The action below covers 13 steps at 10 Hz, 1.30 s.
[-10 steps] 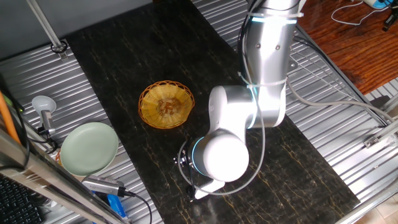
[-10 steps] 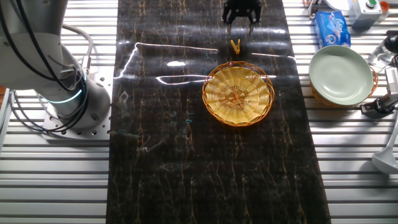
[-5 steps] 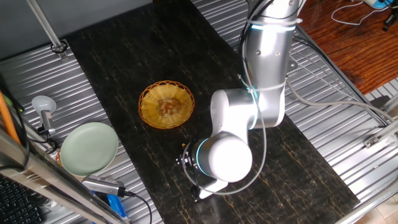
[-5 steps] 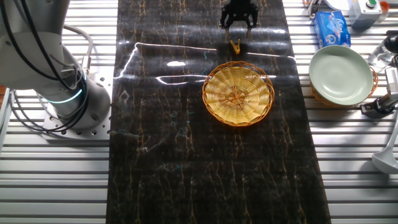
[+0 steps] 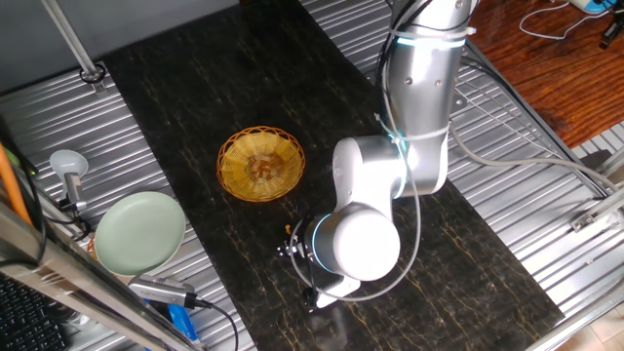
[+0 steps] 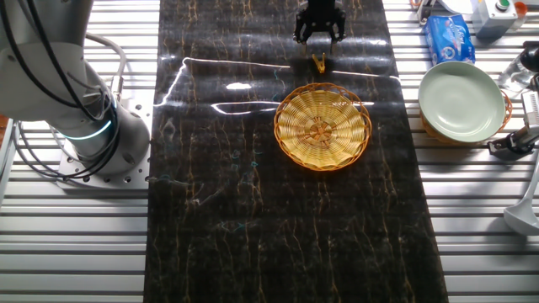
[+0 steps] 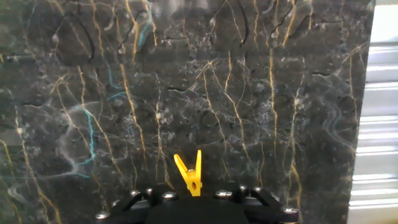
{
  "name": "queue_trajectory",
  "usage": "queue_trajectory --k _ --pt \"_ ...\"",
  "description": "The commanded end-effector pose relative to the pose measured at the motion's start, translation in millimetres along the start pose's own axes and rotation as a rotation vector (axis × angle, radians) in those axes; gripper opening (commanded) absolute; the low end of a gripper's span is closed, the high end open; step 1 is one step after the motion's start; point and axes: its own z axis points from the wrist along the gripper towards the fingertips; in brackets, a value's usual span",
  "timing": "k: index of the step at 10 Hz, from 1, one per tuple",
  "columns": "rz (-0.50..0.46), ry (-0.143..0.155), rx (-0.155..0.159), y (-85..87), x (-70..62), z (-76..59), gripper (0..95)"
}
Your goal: Use a clamp
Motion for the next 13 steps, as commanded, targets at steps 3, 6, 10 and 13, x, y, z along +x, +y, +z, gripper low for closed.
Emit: queue_trajectory --k 3,6,10,13 --pt "0.005 -0.002 0.008 0.9 -1.8 5.1 57.0" --pt "0.005 -0.003 0.015 1.4 -2.6 7.1 38.0" --pt "0.008 -0.006 0.019 1.6 -2.9 7.9 38.0" --pt "0.015 -0.006 0.019 1.6 -3.0 7.9 19.0"
